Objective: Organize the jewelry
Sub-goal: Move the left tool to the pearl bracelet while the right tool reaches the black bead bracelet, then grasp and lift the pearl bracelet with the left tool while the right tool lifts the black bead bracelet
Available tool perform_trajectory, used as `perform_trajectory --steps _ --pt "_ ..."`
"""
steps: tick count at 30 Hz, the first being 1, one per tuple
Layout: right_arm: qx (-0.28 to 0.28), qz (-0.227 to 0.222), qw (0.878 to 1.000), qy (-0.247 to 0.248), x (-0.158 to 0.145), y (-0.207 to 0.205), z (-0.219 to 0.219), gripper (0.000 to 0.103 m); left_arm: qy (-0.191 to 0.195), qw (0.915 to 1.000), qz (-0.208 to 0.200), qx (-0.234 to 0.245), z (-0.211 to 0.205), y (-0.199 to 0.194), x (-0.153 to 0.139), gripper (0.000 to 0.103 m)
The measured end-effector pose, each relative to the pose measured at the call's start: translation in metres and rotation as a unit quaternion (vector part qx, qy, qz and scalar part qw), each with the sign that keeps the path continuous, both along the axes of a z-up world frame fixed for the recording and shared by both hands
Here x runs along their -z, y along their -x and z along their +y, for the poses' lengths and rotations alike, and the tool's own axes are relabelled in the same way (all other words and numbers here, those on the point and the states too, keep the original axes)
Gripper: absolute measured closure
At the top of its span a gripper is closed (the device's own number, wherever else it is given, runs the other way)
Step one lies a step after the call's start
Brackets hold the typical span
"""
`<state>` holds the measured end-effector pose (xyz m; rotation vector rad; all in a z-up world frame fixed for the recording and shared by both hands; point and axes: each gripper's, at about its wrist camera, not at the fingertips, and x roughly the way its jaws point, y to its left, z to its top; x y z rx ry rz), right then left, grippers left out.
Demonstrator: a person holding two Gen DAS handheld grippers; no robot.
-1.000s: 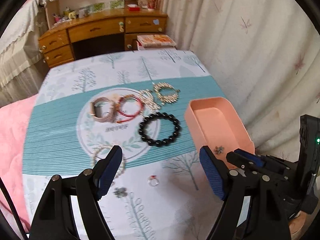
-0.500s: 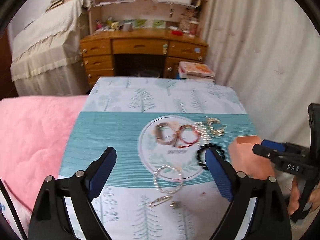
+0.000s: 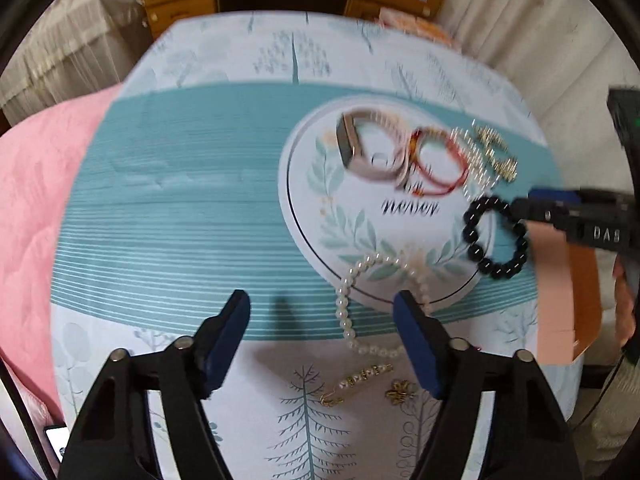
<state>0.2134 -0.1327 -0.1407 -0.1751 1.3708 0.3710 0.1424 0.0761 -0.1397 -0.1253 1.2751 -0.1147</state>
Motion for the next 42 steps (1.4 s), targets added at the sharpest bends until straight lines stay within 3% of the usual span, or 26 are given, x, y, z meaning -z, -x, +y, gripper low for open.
perform_trajectory --steps 2,6,8,12,13,16,22,29,35,42 --pt "-0.012 0.011 1.000 0.014 0.008 -0.004 0.006 0.056 -0.001 0.9999 0.014 0.006 -0.004 -0.003 0.007 0.042" --pt "-0.036 0.027 0.998 0.039 0.021 -0.008 0.013 0.067 -0.005 0.9992 0.034 0.023 -0.011 -0.006 0.017 0.044" --pt "-0.045 0.026 0.998 0.040 0.021 -0.008 0.014 0.069 -0.001 0.9985 0.047 0.028 -0.013 -0.008 0.021 0.052" --pt "-0.047 0.020 0.997 0.051 0.020 -0.009 0.013 0.080 -0.009 0.9984 0.045 0.034 -0.018 -0.011 0.022 0.057" --pt "-0.044 0.020 0.998 0.047 0.020 -0.009 0.012 0.080 -0.013 0.9984 0.044 0.034 -0.019 -0.013 0.021 0.062" --pt "-0.043 0.014 0.998 0.040 0.019 -0.004 0.011 0.089 -0.041 0.9979 0.035 0.035 -0.026 -0.016 0.022 0.096" --pt "-0.025 -0.015 1.000 0.008 0.004 0.018 0.010 0.088 -0.011 0.9997 0.021 0.010 -0.017 -0.013 0.019 0.098" --pt "-0.011 -0.080 0.994 -0.068 -0.058 0.048 0.004 0.088 0.026 0.9992 -0.029 0.004 -0.012 0.003 -0.022 0.098" --pt "0.006 -0.130 0.984 -0.121 -0.101 0.070 -0.014 0.088 0.053 0.9950 -0.078 0.032 -0.039 0.016 -0.072 0.098" --pt "0.052 -0.182 0.967 -0.168 -0.136 0.095 -0.053 0.088 0.069 0.9843 -0.133 0.094 -0.096 0.027 -0.119 0.098"
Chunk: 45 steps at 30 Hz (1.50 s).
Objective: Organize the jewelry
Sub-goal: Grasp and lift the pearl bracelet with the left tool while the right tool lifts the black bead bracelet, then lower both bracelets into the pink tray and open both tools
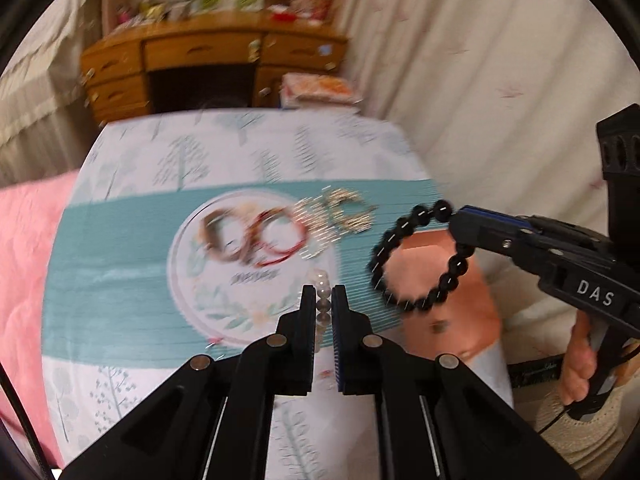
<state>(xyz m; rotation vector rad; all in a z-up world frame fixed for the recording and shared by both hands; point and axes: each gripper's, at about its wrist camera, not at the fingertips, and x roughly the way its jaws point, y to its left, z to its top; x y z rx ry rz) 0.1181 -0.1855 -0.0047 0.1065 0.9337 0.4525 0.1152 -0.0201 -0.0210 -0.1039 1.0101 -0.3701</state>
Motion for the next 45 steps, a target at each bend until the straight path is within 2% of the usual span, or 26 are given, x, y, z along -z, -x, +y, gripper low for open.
perform_trajectory --steps 4,9,17,23,30,31,33,35,36,39,45 --pt "0.034 -0.022 0.999 -0.022 -0.009 0.022 -0.026 0.088 0.005 0.9992 -0.018 0.037 -0.033 0.002 -0.014 0.098" --pt "0.080 -0.035 0.996 -0.016 -0.002 0.044 -0.052 0.088 -0.001 0.9968 -0.030 0.074 -0.075 -0.001 -0.017 0.098" --pt "0.112 0.017 0.993 -0.039 0.047 0.054 -0.081 0.088 -0.014 0.9925 -0.026 0.118 -0.134 -0.012 -0.001 0.098" --pt "0.125 0.060 0.988 -0.063 0.085 0.052 -0.092 0.088 -0.013 0.9886 0.003 0.150 -0.171 -0.031 0.027 0.098" --pt "0.198 0.058 0.978 0.016 0.104 0.053 -0.103 0.087 -0.048 0.9854 0.026 0.161 -0.195 -0.042 0.070 0.097" --pt "0.204 0.059 0.977 0.025 0.106 0.053 -0.104 0.087 -0.053 0.9849 0.021 0.164 -0.197 -0.040 0.072 0.096" --pt "0.207 0.059 0.976 0.027 0.108 0.056 -0.105 0.087 -0.061 0.9845 0.012 0.164 -0.200 -0.037 0.073 0.083" --pt "0.212 0.058 0.975 0.029 0.108 0.057 -0.107 0.086 -0.067 0.9855 0.000 0.156 -0.200 -0.035 0.072 0.048" --pt "0.215 0.058 0.975 0.030 0.108 0.057 -0.108 0.085 -0.068 0.9867 -0.012 0.147 -0.198 -0.034 0.069 0.042" --pt "0.219 0.053 0.974 0.018 0.106 0.060 -0.109 0.085 -0.070 0.9872 -0.034 0.139 -0.192 -0.030 0.060 0.040" --pt "0.217 0.049 0.975 0.008 0.104 0.070 -0.104 0.085 -0.075 0.9893 -0.044 0.117 -0.178 -0.022 0.054 0.040"
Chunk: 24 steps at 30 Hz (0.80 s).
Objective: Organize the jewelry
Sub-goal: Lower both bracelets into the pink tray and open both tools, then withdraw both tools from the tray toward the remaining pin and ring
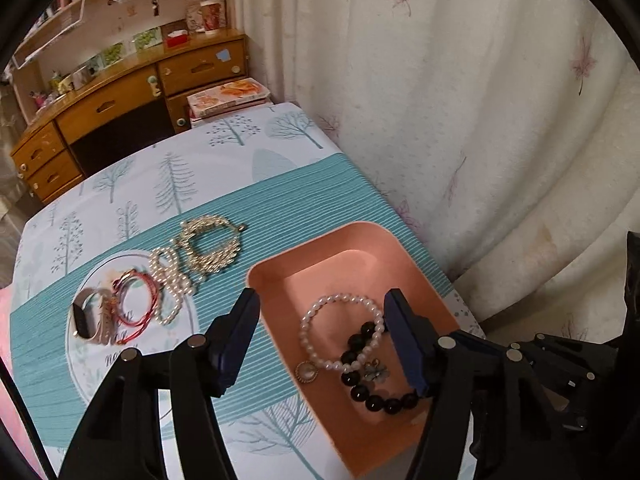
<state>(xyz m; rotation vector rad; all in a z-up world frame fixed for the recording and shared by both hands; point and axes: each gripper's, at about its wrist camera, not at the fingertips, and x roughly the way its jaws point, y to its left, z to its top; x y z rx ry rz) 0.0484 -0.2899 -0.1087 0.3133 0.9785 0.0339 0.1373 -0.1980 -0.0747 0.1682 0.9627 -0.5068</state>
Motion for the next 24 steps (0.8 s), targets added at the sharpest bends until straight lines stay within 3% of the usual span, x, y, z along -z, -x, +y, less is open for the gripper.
perform_trajectory --steps 5,24 --pt "-0.008 -0.002 1.000 -0.008 -0.002 0.010 0.007 0.085 0.010 0.9998 0.003 -0.017 0.015 0.010 -0.003 0.040" --pt "-0.046 -0.010 0.999 -0.003 -0.009 0.032 0.049 0.085 -0.002 0.9956 -0.045 -0.081 0.085 0.066 -0.016 0.038"
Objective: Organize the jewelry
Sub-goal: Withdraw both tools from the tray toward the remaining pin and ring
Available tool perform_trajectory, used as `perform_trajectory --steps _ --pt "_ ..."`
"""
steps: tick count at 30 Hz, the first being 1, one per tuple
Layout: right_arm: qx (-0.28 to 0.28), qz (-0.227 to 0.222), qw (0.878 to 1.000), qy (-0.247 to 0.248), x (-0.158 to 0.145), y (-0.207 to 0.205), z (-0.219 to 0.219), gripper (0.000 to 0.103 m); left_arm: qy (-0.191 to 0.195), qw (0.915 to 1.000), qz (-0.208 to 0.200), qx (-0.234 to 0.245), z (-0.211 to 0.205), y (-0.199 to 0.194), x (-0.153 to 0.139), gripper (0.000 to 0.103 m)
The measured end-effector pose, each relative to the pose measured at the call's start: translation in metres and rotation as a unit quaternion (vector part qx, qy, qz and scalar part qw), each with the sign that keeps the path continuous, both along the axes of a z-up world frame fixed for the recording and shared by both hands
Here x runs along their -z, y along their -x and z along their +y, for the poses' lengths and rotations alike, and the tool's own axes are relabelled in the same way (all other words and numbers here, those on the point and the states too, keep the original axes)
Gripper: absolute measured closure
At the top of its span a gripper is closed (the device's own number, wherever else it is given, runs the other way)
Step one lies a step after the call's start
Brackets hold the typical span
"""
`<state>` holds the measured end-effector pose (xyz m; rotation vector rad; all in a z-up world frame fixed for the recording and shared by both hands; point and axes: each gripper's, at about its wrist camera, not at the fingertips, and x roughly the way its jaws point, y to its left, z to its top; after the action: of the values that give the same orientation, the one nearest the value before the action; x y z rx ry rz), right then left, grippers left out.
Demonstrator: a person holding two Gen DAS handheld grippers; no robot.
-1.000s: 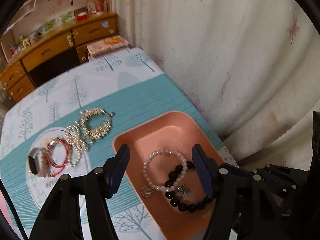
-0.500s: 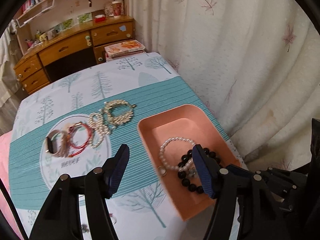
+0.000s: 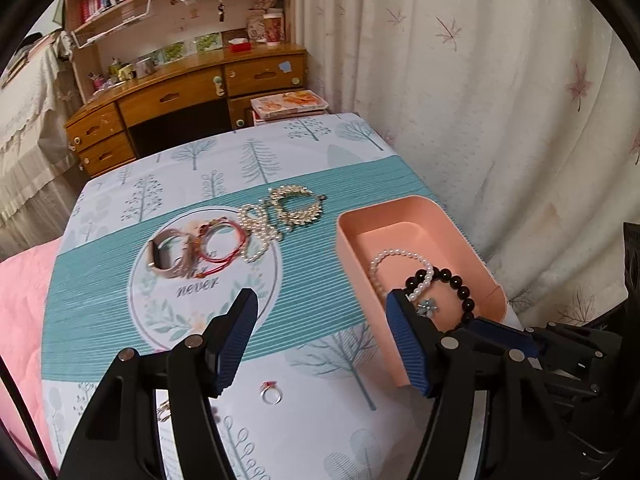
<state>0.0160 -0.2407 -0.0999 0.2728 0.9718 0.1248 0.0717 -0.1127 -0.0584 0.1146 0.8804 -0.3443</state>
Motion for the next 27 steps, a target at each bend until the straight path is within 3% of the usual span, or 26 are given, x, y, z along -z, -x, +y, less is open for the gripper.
perform_trajectory --steps 4,15,27 --pt "-0.007 -0.005 1.000 0.003 -0.005 0.005 0.011 0.085 0.002 0.9999 -0.011 -0.008 0.011 0.007 -0.004 0.032" --pt "-0.033 -0.010 0.999 0.012 -0.011 0.007 0.045 0.085 0.002 0.9993 -0.027 -0.027 0.048 0.023 -0.009 0.031" --pt "-0.073 0.012 0.997 0.023 0.001 -0.007 0.089 0.084 -0.039 0.9974 -0.025 -0.055 0.109 0.029 0.007 0.031"
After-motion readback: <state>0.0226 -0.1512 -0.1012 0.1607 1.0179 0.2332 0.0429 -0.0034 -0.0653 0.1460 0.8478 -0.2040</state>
